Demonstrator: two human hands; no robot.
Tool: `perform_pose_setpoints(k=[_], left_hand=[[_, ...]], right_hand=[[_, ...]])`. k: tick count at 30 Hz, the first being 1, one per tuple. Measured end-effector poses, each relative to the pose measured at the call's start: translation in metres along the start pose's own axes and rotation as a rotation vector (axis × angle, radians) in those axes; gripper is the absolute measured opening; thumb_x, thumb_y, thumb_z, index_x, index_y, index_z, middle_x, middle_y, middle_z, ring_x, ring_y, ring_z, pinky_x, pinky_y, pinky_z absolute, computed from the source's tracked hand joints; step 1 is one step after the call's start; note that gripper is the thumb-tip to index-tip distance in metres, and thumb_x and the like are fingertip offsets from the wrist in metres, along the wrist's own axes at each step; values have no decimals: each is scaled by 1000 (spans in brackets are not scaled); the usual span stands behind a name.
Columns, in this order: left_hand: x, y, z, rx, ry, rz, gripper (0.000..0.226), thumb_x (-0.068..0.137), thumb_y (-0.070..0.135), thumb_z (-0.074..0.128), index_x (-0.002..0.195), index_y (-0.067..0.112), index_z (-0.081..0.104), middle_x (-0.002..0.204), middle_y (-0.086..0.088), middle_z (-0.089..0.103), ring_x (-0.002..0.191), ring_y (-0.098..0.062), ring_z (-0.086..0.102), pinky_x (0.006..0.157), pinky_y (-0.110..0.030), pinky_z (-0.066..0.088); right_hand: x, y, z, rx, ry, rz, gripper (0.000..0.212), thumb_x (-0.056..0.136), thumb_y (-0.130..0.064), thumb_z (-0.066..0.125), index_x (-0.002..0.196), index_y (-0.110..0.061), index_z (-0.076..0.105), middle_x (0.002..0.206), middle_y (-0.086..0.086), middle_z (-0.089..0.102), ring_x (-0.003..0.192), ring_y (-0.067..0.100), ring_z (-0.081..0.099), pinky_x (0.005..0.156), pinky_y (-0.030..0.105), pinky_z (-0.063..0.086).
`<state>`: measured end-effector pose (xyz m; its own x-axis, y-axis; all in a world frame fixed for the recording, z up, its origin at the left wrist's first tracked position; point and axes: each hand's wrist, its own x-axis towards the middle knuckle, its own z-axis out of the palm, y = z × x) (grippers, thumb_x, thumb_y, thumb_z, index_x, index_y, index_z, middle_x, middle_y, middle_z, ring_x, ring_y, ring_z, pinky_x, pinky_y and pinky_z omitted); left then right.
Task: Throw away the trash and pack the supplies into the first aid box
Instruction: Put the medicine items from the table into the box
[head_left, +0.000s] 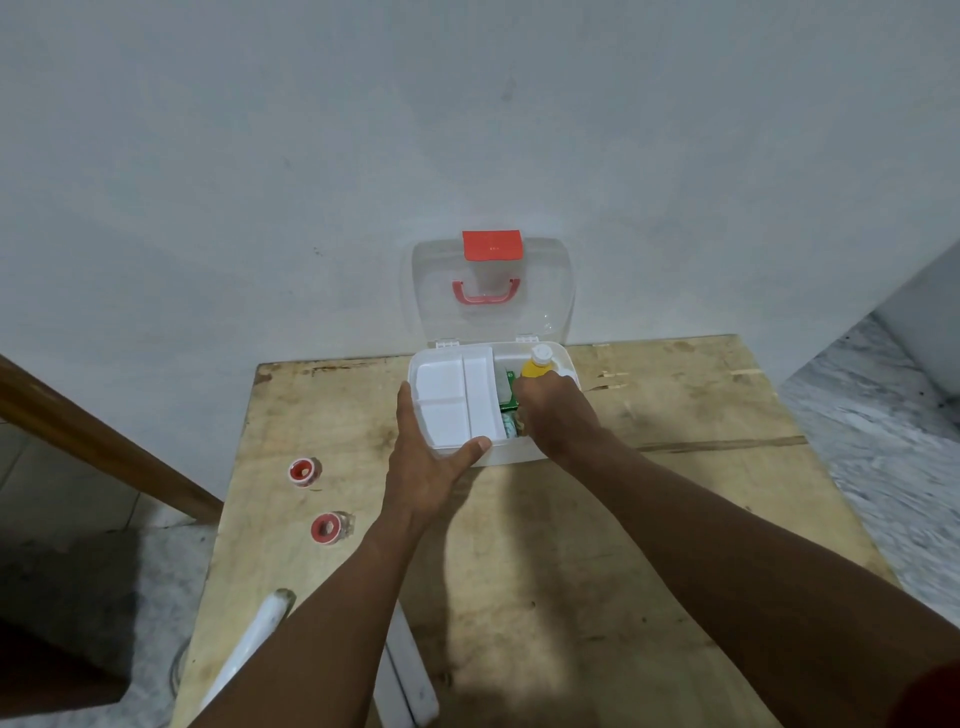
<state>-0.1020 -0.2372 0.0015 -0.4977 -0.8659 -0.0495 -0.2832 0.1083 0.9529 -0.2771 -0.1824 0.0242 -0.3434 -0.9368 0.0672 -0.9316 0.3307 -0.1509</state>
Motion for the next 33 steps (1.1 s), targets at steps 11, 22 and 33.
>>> perform_pose_setpoints(k=[11,22,33], left_hand=[[1,-2,2,3,8,20,100,72,31,86,147,29,19,127,13,47,112,-11,50,76,-15,44],[2,-2,3,-23,-9,19,99,74,28,85,149,28,20,126,17,49,107,-2,51,87,-25,49],[4,0,4,-17,-12,8,95,69,40,84,144,34,27,125,31,47,113,15,47,86,-21,49]], right_hand=[[-18,10,-10,-2,144,-127,22,66,13,72,70,-5,61,67,13,62,52,35,59,41,37,50],[-59,72,-47,267,257,74,23,79,-19,82,95,-5,73,89,7,74,74,24,66,69,43,57],[-23,102,-40,470,-207,6,130,49,-46,96,154,-17,25,158,2,33,141,20,36,113,32,34]])
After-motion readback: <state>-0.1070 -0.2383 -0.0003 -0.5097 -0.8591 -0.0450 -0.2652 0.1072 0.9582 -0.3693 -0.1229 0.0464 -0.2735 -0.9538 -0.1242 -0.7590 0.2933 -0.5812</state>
